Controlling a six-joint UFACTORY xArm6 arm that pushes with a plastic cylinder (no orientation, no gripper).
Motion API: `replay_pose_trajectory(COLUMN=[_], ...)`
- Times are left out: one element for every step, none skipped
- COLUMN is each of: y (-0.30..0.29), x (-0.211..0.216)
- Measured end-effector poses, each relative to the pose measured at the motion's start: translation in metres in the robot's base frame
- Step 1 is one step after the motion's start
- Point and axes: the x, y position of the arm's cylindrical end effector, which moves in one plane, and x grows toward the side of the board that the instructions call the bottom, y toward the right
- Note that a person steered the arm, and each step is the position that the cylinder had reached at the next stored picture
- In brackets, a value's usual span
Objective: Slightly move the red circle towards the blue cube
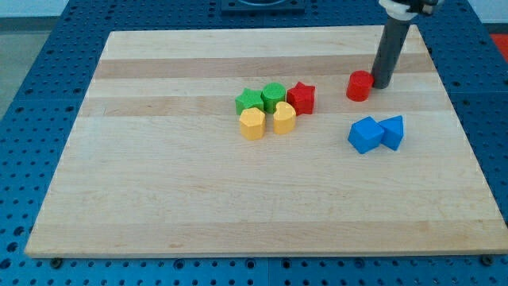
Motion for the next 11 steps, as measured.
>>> replay_pose_trajectory(y=[-0.004,-0.010,0.021,0.039,0.033,0.012,-0.006,-0.015,-0.018,-0.018,-0.017], x=[0.020,0.037,0.036,0.017,-0.015,-0.035,-0.035,-0.033,-0.026,-0.017,-0.014])
